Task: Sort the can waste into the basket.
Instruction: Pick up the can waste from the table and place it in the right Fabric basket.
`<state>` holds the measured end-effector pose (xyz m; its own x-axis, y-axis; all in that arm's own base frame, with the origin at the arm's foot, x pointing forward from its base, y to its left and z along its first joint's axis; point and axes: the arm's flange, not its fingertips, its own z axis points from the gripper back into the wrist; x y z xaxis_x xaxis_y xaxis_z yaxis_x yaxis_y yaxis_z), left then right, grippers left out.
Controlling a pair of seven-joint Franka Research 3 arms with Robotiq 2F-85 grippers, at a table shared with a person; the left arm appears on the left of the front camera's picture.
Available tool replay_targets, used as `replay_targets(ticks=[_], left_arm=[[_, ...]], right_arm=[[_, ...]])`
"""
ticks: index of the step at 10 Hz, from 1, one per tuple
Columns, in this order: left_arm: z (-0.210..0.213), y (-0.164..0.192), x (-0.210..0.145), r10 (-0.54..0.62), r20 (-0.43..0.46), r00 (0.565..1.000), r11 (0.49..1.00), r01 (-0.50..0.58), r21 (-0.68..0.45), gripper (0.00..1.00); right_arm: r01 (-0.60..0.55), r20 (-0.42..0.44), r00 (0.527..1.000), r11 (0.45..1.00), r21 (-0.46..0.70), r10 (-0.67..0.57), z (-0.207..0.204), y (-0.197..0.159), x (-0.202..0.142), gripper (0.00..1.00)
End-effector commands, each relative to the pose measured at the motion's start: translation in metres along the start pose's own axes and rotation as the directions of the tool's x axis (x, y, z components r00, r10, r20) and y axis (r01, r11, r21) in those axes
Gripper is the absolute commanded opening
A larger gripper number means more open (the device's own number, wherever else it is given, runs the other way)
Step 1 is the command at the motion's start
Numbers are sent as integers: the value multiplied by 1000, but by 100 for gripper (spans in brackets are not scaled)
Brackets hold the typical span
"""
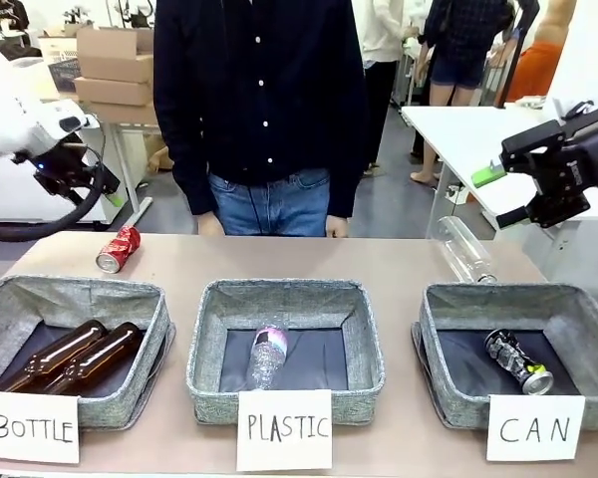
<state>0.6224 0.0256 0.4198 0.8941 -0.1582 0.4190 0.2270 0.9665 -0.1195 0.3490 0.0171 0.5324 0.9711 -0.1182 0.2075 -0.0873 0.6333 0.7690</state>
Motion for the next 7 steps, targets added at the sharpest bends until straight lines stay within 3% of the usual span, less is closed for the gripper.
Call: replay_targets(ticks=[1,2,3,5,6,7], left_arm=[[-32,9,-10,3,20,1000,999,-3,34,100],[-44,9,-8,138,122,983,989,-144,39,100],[-22,3,-3,4,11,1000,1000,-4,17,100],[-46,8,-7,50,44,998,998,-51,34,100],[-75,21,11,76,-97,992,995,-69,70,100],[-90,22,10,55,-138,989,995,-43,87,100]], right_arm=[[-28,-1,1000,1000,0,28,1,-2,0,100],[-28,-1,1000,1000,0,28,1,-2,0,100],[-28,-1,1000,1000,0,28,1,-2,0,100],[-28,-1,1000,1000,0,28,1,-2,0,100],[-28,-1,1000,1000,0,28,1,-2,0,100],[-28,-1,1000,1000,0,28,1,-2,0,100]])
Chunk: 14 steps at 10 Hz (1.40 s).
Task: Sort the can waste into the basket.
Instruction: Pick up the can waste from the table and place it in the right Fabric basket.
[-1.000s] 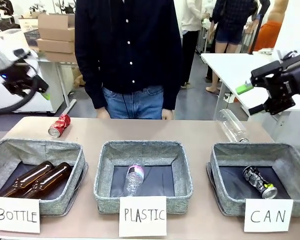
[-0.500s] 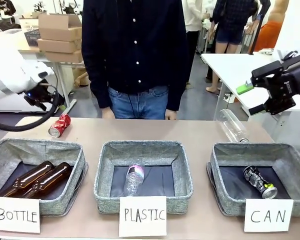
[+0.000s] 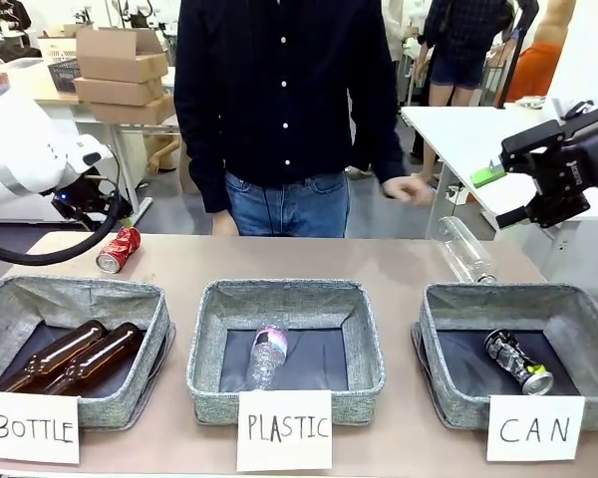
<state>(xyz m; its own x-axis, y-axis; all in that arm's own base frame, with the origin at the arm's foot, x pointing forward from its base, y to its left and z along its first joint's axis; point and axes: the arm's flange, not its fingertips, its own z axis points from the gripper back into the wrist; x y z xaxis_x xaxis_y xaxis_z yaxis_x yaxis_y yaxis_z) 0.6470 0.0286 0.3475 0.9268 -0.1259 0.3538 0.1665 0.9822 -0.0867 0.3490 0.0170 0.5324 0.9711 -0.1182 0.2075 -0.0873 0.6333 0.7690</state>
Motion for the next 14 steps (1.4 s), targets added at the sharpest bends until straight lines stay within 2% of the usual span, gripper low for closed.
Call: replay_targets(ticks=[1,6,10,11,12,13,14], left_arm=[[-20,1,19,-3,-93,996,1000,6,28,100],[-35,-1,15,-6,-164,986,1000,2,-25,100],[-37,-7,12,-37,-169,985,999,30,-45,100],[-38,-10,11,-56,-171,984,998,53,-23,40],[-37,-11,10,-54,-174,983,998,51,-21,40],[-37,-11,10,-57,-172,984,998,55,-19,0],[-39,-14,8,-64,-174,983,998,62,-17,35]], right_arm=[[-28,-1,1000,1000,0,28,1,-2,0,100],[-28,-1,1000,1000,0,28,1,-2,0,100],[-28,-1,1000,1000,0,28,1,-2,0,100],[-28,-1,1000,1000,0,28,1,-2,0,100],[-28,-1,1000,1000,0,28,1,-2,0,100],[-28,-1,1000,1000,0,28,1,-2,0,100],[-28,-1,1000,1000,0,28,1,-2,0,100]])
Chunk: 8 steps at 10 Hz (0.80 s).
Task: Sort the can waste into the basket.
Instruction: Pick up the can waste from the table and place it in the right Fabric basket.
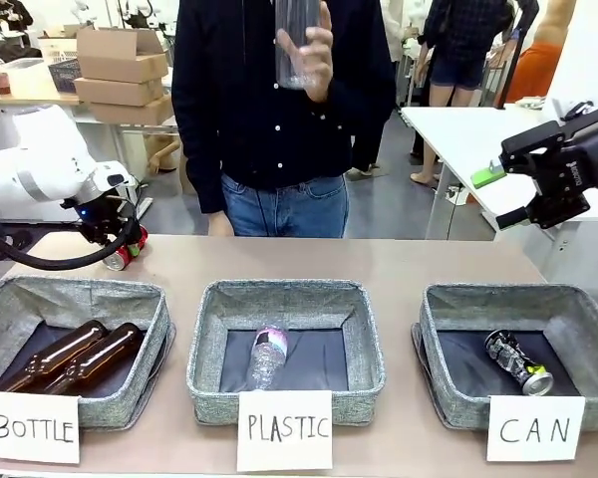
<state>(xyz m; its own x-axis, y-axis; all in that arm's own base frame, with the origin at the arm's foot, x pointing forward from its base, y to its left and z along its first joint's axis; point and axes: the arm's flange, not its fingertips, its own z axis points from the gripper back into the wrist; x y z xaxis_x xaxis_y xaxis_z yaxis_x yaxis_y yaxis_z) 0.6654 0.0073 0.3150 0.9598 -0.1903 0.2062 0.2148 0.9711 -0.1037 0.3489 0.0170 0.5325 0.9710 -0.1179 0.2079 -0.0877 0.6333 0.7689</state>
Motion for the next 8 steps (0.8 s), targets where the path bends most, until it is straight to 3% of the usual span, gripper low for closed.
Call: replay_targets(ticks=[1,6,8], left_arm=[[0,-1,-1,-24,-19,1000,999,25,22,0],[7,-2,-2,4,5,1000,1000,-4,0,0],[38,0,-9,4,73,997,1000,-3,-14,0]], right_arm=[[-27,-1,1000,1000,0,27,1,-2,0,100],[-27,-1,1000,1000,0,27,1,-2,0,100],[-27,-1,1000,1000,0,27,1,-2,0,100]])
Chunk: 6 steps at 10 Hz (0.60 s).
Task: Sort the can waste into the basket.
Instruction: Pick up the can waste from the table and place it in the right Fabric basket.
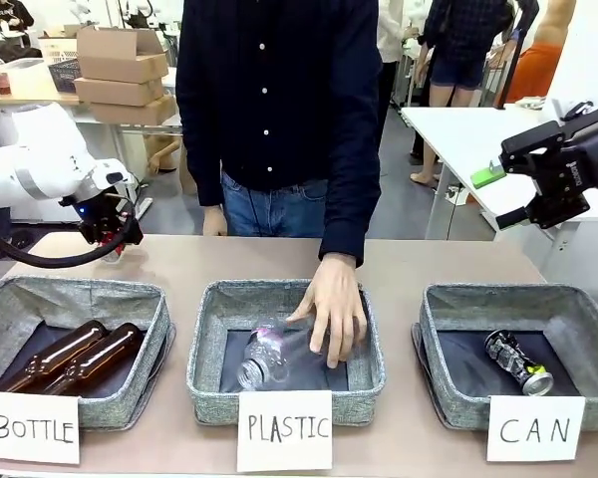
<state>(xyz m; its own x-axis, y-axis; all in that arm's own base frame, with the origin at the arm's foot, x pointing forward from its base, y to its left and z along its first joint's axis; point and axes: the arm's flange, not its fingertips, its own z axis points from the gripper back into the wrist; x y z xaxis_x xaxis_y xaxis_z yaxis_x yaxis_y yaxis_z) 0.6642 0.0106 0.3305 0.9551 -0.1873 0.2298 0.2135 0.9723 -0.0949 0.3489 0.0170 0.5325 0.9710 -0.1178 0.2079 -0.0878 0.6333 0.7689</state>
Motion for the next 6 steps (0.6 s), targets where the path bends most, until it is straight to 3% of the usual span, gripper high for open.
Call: replay_targets(ticks=[1,3,6], left_arm=[[59,-4,-23,-12,83,996,997,18,-71,0],[144,-24,-84,-190,140,972,958,214,-189,0],[234,-62,-216,-453,302,839,857,503,-113,0]], right_arm=[[-27,-1,1000,1000,0,27,1,-2,0,100],[-27,-1,1000,1000,0,27,1,-2,0,100],[-27,-1,1000,1000,0,27,1,-2,0,100]])
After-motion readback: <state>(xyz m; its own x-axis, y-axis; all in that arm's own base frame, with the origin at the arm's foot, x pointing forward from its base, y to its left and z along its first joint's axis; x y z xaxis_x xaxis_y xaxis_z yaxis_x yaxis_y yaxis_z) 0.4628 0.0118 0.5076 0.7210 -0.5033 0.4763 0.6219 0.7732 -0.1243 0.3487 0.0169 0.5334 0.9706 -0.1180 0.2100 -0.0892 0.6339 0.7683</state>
